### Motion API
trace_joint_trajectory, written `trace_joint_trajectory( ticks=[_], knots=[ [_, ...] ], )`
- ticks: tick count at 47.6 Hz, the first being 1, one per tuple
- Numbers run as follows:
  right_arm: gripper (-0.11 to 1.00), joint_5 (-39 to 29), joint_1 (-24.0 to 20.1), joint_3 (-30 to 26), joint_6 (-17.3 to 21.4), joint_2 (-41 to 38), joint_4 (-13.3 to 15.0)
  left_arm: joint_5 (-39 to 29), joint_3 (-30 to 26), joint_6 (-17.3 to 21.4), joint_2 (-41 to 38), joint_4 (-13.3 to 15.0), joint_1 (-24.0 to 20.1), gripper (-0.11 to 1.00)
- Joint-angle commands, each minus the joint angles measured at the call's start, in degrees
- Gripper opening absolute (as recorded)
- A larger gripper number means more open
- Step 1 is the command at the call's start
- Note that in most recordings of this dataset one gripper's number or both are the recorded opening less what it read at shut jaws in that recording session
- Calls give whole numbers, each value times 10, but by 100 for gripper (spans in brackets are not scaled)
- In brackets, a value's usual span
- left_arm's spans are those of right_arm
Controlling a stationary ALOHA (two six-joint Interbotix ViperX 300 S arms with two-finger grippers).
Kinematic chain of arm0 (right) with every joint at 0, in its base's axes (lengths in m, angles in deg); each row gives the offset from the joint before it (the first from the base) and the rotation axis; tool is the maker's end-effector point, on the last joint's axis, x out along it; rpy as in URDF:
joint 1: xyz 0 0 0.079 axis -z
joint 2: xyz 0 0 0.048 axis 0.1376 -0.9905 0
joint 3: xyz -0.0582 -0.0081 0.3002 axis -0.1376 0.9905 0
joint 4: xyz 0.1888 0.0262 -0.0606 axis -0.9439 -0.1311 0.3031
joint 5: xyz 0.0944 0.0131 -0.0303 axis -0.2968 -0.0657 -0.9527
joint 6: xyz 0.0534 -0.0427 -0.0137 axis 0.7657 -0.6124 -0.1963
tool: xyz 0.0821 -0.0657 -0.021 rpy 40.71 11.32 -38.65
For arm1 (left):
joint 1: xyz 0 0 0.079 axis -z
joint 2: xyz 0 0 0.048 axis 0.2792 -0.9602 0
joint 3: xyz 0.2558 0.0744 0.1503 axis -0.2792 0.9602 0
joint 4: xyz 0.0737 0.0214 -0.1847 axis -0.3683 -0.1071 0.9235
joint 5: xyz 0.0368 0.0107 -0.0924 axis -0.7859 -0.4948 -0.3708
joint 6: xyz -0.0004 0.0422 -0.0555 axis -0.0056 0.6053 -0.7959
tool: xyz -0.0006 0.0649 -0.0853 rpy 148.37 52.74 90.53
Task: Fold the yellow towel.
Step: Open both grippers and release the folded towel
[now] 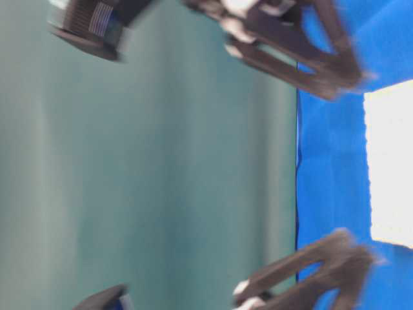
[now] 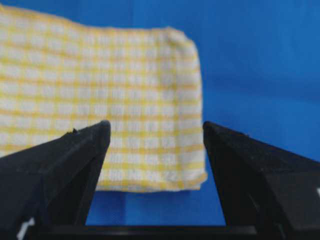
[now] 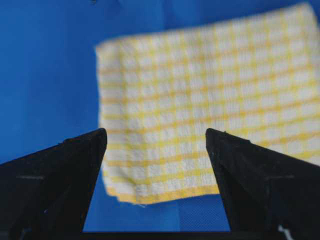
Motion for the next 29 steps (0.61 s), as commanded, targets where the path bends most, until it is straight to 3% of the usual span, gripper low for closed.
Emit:
trace_joint_trajectory(
  ticks=[1,10,29],
  knots=[
    [79,-14,2,6,-1,59,16,-11,3,13,53,-3,-2,67],
    [79,-41,14,55,-1,172,51,-12,47,49,138,-3,-7,67],
    [79,-119,40,149,-1,393,106,4,159,65,317,-3,-30,67]
  ],
)
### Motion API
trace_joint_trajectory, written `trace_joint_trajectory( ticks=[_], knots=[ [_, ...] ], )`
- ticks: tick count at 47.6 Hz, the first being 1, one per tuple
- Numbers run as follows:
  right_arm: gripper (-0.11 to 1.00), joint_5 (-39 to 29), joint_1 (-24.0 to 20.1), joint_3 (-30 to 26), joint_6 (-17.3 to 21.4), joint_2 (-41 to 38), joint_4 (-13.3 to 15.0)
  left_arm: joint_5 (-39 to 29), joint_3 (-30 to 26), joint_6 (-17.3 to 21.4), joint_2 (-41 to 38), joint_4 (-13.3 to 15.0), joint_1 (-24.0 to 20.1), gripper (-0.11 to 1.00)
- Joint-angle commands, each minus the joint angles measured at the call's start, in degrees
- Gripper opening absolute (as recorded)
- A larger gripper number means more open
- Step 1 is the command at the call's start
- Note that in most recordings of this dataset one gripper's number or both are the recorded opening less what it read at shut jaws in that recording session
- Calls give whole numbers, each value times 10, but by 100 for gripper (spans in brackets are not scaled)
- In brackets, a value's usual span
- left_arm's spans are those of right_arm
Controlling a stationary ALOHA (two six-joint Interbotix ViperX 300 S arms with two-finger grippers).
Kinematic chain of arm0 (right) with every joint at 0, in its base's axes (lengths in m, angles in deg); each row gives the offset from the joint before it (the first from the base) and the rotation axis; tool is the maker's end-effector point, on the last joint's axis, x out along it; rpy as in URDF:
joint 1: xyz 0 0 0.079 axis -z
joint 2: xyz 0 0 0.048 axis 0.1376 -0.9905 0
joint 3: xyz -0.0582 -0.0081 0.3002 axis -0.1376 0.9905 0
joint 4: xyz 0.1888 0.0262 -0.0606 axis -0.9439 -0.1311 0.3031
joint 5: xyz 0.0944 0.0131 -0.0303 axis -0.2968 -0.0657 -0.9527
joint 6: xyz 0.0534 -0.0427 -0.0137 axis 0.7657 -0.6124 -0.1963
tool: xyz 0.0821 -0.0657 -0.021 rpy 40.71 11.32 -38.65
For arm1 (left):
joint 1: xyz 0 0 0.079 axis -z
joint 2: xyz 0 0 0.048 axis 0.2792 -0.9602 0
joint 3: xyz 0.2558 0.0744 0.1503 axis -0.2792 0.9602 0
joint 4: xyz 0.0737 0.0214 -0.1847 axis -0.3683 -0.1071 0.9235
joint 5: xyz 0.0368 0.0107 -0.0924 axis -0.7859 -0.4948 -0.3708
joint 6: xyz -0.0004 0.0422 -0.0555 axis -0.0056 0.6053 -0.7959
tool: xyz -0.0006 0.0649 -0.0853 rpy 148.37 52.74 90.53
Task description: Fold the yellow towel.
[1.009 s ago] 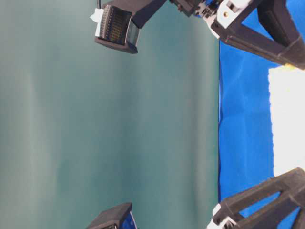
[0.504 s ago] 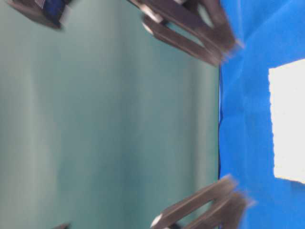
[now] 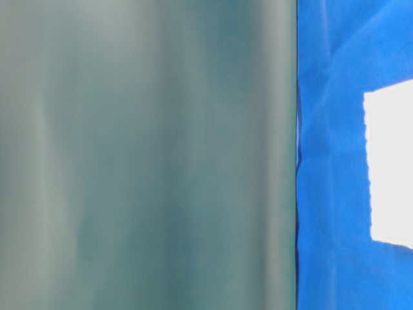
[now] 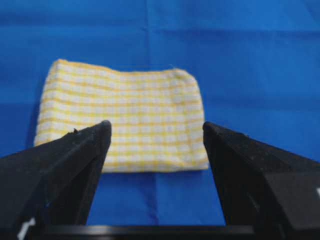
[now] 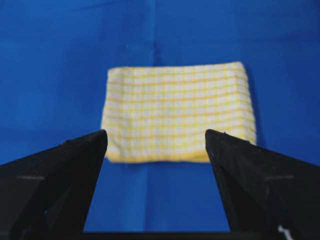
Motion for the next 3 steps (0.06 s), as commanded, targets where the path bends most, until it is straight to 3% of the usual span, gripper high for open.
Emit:
trace_joint_trajectory(
  ticks=[1,3],
  knots=[
    [79,-16,7,6,-1,33,14,6,12,10,42,-2,-4,68],
    [79,-23,11,13,0,47,19,7,22,16,60,-2,-6,67]
  ],
)
